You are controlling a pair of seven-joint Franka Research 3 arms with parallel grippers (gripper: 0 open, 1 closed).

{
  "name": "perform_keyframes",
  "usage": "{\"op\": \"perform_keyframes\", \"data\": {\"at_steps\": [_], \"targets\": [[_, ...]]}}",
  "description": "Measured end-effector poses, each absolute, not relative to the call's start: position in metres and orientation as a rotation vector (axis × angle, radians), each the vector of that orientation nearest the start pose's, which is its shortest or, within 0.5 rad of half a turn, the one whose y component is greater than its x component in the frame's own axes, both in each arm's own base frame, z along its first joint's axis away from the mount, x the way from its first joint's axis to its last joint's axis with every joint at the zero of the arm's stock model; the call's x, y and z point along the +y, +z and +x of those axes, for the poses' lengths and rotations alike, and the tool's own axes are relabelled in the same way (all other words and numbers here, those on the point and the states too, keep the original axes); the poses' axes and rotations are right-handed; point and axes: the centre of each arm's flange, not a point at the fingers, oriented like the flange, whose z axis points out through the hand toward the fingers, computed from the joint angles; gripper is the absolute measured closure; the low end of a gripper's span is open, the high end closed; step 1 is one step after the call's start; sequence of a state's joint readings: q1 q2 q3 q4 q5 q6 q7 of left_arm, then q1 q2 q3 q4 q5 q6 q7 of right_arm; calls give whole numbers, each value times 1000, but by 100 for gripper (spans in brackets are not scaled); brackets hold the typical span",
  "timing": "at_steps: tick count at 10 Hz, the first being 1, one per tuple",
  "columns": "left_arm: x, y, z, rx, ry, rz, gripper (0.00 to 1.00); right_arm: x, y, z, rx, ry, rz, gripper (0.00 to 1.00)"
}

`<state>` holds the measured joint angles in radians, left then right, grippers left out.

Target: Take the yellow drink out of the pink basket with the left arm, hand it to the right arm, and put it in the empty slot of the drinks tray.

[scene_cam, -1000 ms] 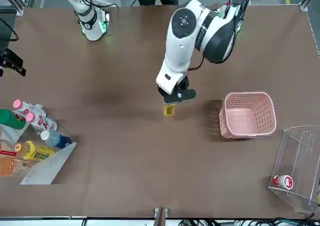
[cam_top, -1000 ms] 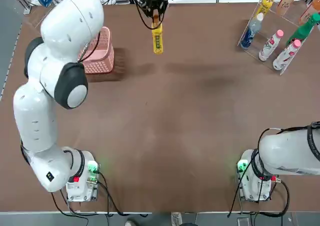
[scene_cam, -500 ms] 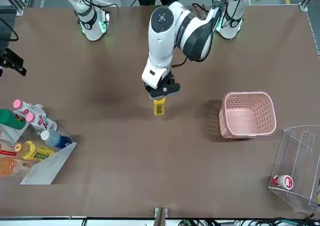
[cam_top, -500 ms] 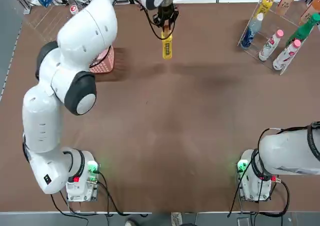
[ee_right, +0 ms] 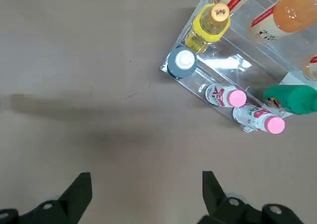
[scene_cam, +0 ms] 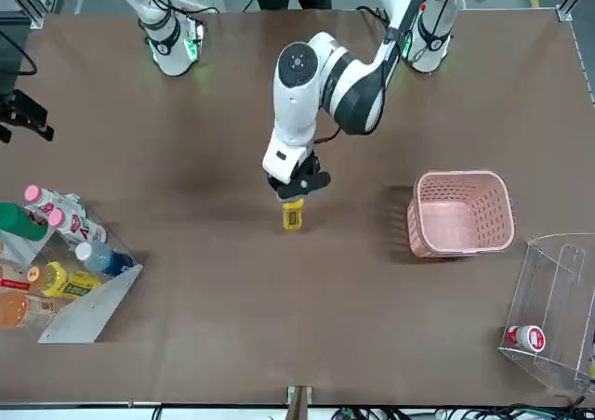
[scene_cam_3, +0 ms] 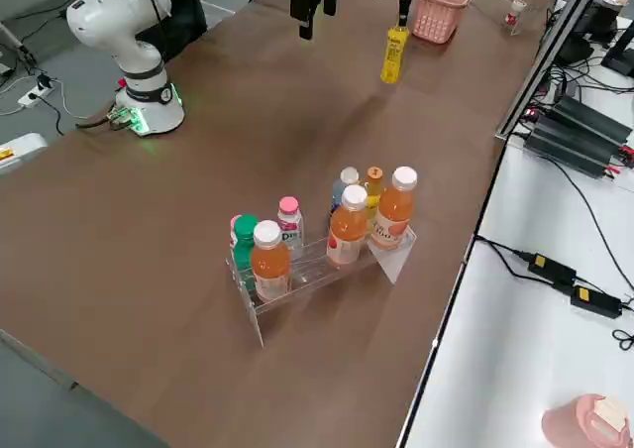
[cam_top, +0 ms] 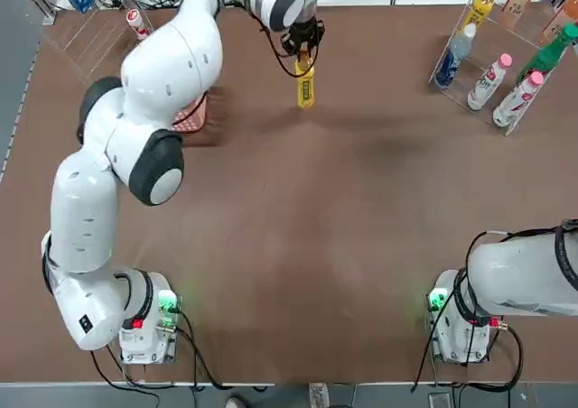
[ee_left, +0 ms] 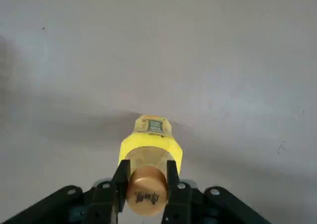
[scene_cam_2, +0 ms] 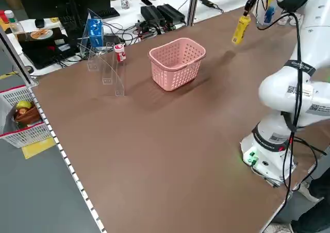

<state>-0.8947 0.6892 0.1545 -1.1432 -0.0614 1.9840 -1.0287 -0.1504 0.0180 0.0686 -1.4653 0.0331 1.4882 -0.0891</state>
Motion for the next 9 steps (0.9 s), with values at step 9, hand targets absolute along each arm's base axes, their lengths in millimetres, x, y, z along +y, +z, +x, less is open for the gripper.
{"op": "perform_keyframes", "data": {"at_steps": [9], "targets": [[-553, 367, 537, -453, -238, -3180, 66, -47, 641, 558, -16, 27, -3139, 1]]}}
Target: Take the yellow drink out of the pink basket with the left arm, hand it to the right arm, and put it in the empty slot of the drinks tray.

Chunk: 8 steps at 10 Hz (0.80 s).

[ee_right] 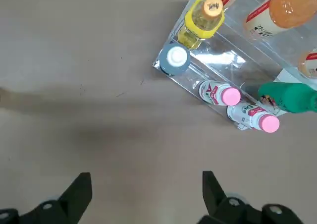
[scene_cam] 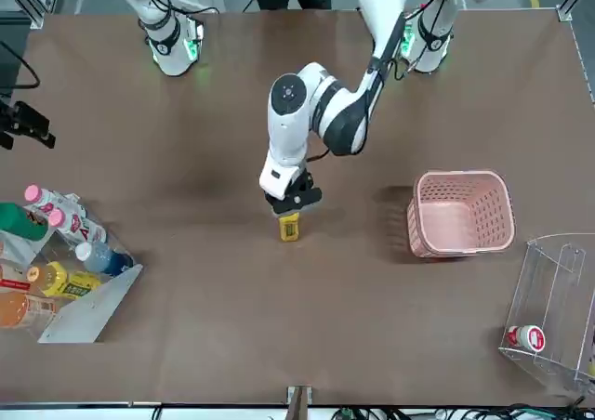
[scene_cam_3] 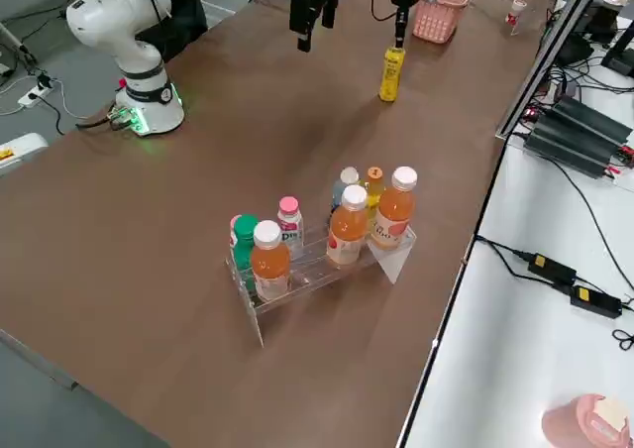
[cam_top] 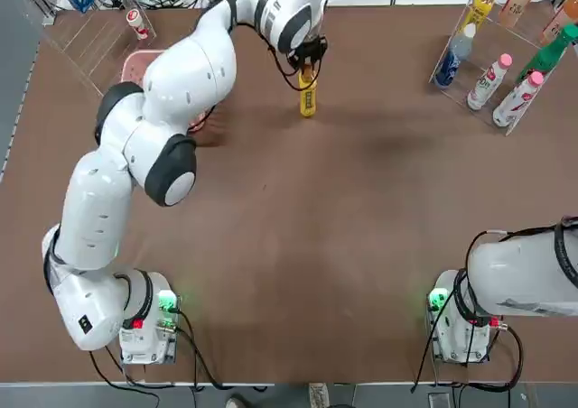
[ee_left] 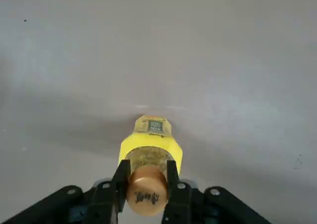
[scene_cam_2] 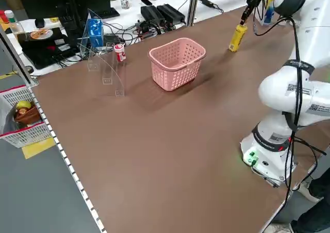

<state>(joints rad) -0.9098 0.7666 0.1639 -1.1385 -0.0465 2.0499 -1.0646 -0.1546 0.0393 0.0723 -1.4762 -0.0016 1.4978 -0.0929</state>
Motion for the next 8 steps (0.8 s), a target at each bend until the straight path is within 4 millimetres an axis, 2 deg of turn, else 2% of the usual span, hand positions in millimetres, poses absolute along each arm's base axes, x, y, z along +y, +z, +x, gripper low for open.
{"op": "perform_keyframes", "data": {"at_steps": [1, 5, 6, 7, 8], "targets": [[-553, 368, 538, -456, -244, -3180, 65, -46, 641, 558, -19, 27, -3139, 1], [-551, 390, 543, -494, -305, -3179, 10, -46, 640, 558, -22, 29, -3139, 1], [-547, 396, 544, -504, -297, -3169, 0, -43, 640, 558, -30, 28, -3139, 1], [-536, 413, 549, -530, -289, -3151, 0, -33, 641, 559, -57, 25, -3138, 1], [-510, 449, 559, -550, -281, -3134, 0, -15, 641, 561, -108, 14, -3137, 1]]}}
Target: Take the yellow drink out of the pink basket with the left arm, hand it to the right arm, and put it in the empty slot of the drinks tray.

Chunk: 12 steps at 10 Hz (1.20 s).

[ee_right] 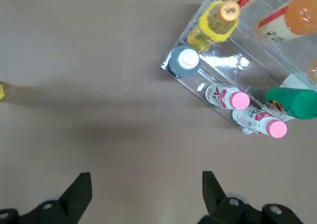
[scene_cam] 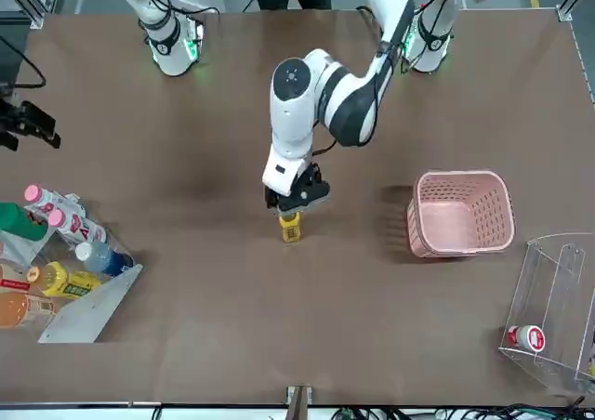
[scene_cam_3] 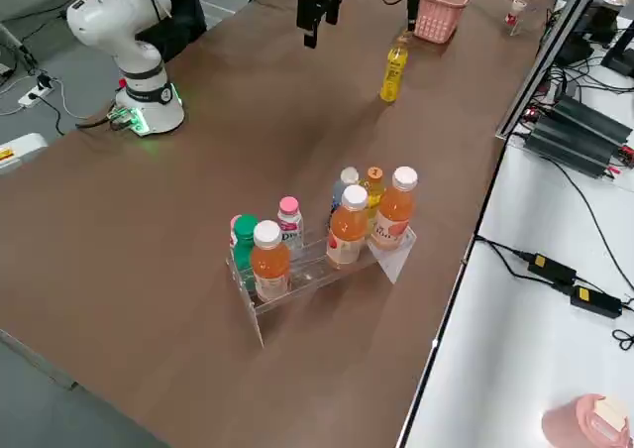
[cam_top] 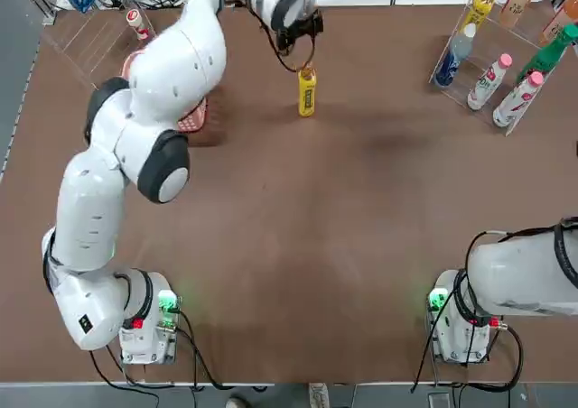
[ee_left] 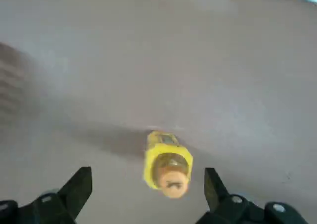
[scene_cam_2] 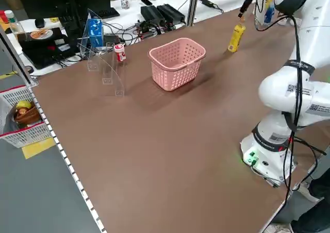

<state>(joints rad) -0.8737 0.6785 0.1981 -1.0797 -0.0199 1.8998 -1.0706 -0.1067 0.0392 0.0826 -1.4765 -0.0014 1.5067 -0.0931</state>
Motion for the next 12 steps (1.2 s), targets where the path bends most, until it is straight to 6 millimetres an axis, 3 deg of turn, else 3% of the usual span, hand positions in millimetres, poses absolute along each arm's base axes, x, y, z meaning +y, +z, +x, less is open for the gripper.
{"op": "perform_keyframes", "data": {"at_steps": [3, 6, 9, 12], "targets": [[-382, 582, 589, -620, -278, -3128, 0, 58, 646, 564, -302, -73, -3118, 1], [-263, 659, 591, -538, -232, -3136, 0, 147, 635, 565, -394, -132, -3057, 1], [-155, 692, 592, -424, -169, -3144, 0, 238, 592, 577, -412, -87, -3038, 1], [-80, 702, 593, -355, -133, -3125, 0, 305, 576, 591, -325, -97, -3023, 1]]}}
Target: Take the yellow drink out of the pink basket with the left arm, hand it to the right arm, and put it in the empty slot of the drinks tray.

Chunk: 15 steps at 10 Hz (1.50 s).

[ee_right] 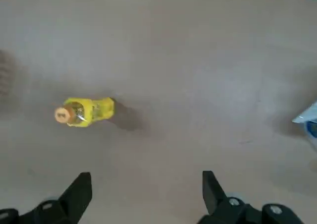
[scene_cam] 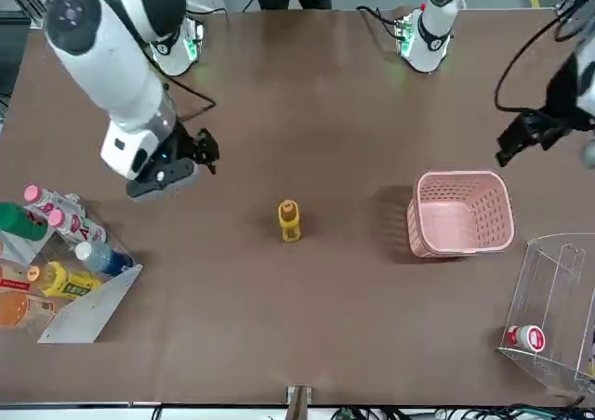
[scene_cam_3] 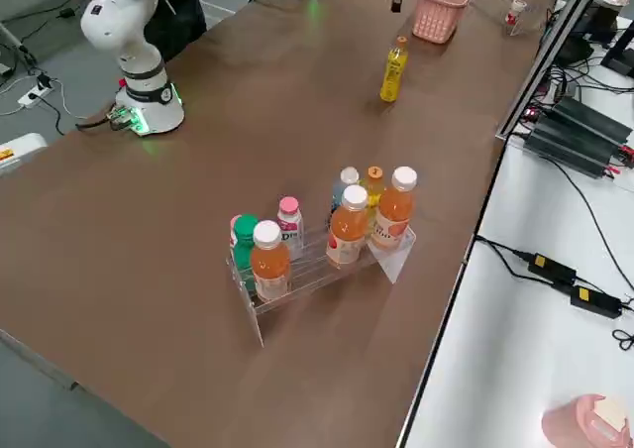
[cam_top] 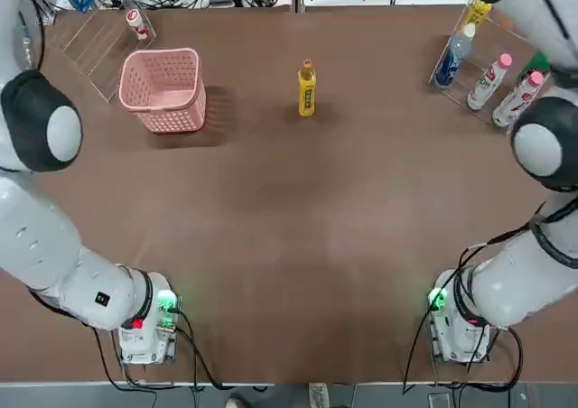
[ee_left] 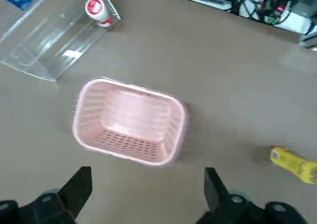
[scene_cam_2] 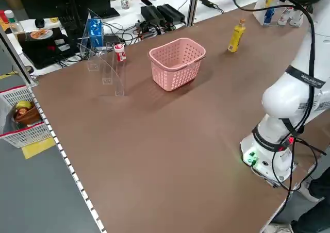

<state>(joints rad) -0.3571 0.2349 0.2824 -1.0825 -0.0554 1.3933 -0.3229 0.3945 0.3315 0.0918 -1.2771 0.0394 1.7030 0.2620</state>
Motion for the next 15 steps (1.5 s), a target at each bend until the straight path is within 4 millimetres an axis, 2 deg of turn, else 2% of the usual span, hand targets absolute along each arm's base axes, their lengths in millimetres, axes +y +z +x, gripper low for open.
{"op": "perform_keyframes", "data": {"at_steps": [2, 4, 6, 8, 10, 15], "targets": [[-33, 699, 597, -235, -115, -3125, 0, 363, 551, 592, -215, -158, -2996, 1], [-1, 698, 598, -269, -112, -3121, 0, 409, 512, 588, -153, -172, -3002, 4], [13, 693, 600, -294, -95, -3129, 0, 447, 470, 579, -93, -193, -3051, 4], [17, 689, 600, -236, -81, -3142, 0, 486, 432, 561, -53, -197, -3080, 6], [18, 687, 597, -211, -32, -3168, 0, 499, 414, 553, -47, -188, -3100, 10], [16, 687, 595, -131, -18, -3180, 0, 491, 387, 565, -20, -193, -3147, 14]]}}
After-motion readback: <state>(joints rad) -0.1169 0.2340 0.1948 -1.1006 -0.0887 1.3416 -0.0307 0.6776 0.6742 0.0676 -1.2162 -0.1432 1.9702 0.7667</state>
